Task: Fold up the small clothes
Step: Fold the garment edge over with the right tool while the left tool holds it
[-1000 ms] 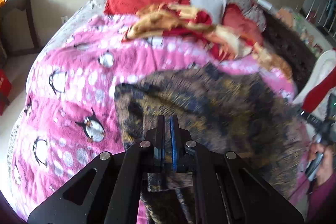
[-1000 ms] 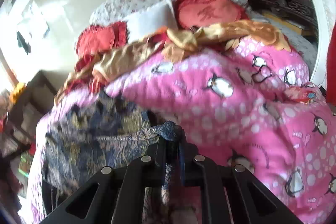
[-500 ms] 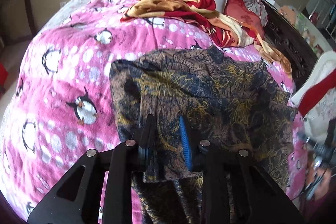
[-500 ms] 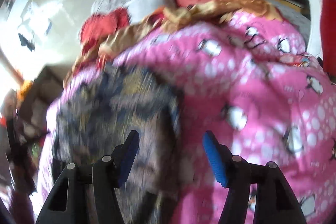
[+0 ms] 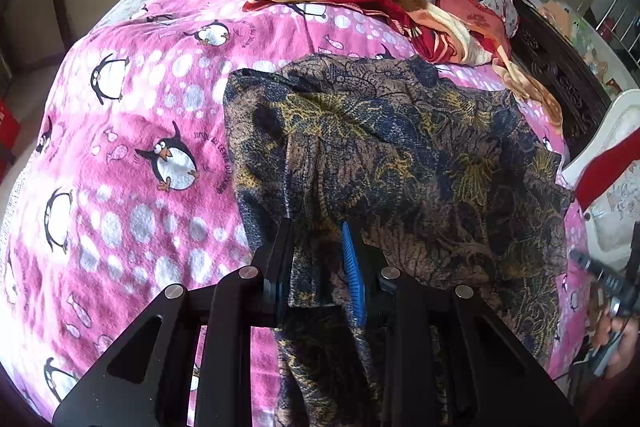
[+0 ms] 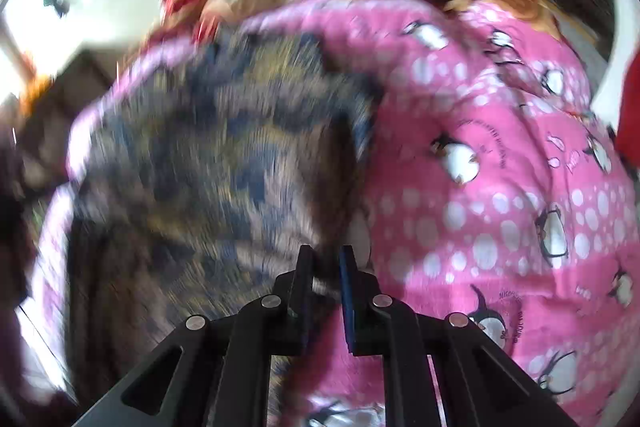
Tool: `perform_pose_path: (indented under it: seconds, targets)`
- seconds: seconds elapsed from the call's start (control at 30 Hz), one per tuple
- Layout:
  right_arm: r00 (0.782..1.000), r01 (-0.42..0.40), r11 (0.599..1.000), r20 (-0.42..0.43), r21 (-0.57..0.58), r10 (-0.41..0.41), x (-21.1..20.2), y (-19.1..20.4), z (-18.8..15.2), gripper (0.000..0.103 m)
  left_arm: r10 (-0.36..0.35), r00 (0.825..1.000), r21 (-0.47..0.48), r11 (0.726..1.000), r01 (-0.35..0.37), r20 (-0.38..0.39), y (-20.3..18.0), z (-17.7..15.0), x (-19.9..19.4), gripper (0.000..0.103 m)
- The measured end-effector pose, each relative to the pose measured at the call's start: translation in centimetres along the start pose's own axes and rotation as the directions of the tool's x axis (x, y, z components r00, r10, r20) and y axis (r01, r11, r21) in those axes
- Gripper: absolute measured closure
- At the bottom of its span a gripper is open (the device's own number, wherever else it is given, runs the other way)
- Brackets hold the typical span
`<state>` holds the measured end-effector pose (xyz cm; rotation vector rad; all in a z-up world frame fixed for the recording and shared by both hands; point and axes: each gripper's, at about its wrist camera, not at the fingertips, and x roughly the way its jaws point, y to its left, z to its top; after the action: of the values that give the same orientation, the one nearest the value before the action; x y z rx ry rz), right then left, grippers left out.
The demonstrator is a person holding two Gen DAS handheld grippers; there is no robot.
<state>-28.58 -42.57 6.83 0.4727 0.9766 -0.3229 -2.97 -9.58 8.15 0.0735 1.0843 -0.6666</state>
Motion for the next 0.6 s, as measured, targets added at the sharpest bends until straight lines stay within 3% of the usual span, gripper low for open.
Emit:
perform_pose_path:
  seconds: [0.07,0.13,0.23,0.27,0.3,0.33,0.37,0.5,0.6]
  targets:
    - [0.997,-0.009,0.996,0.079,0.090,0.002,-0.9,-1.1,1.3,0.038,-0.001,1.000,0.002,1.000,0.001,-0.003,-0.2,0.0,0.1,0.079]
    - [0.988,-0.021,0.988,0.157,0.152,-0.003,-0.9,-2.0,2.6,0.029,-0.006,1.000,-0.004,1.000,0.006,-0.008,-0.2,-0.1,0.3,0.079]
    - [0.987,-0.049,0.983,0.158,0.177,0.020,1.1,-2.5,5.0,0.030,-0.004,1.000,-0.010,1.000,0.004,-0.012,-0.1,-0.1,0.4,0.079]
    - [0.988,-0.063,0.982,0.153,0.178,0.036,2.1,-2.6,5.7,0.035,-0.002,1.000,-0.011,1.000,0.001,-0.013,-0.1,-0.1,0.5,0.079]
    - [0.988,-0.078,0.982,0.144,0.175,0.053,3.0,-2.6,6.3,0.048,0.001,1.000,-0.014,1.000,-0.001,-0.014,0.0,-0.1,0.5,0.079]
    - [0.990,-0.090,0.983,0.122,0.159,0.071,3.9,-2.5,7.1,0.089,0.003,1.000,-0.018,1.000,-0.004,-0.014,0.1,0.0,0.4,0.079]
    - [0.993,-0.065,0.988,0.111,0.141,0.049,4.3,-2.3,7.8,0.095,0.004,1.000,-0.021,1.000,-0.004,-0.012,0.2,0.0,0.4,0.079]
    - [0.972,-0.067,0.984,0.233,0.167,0.027,2.3,-2.4,8.3,0.095,0.015,1.000,-0.024,1.000,-0.015,0.002,0.7,0.0,0.1,0.079]
    - [0.984,-0.002,0.986,0.177,0.167,-0.028,4.4,-2.6,8.2,0.095,0.018,1.000,-0.033,0.999,-0.018,-0.019,0.6,0.2,0.8,0.079]
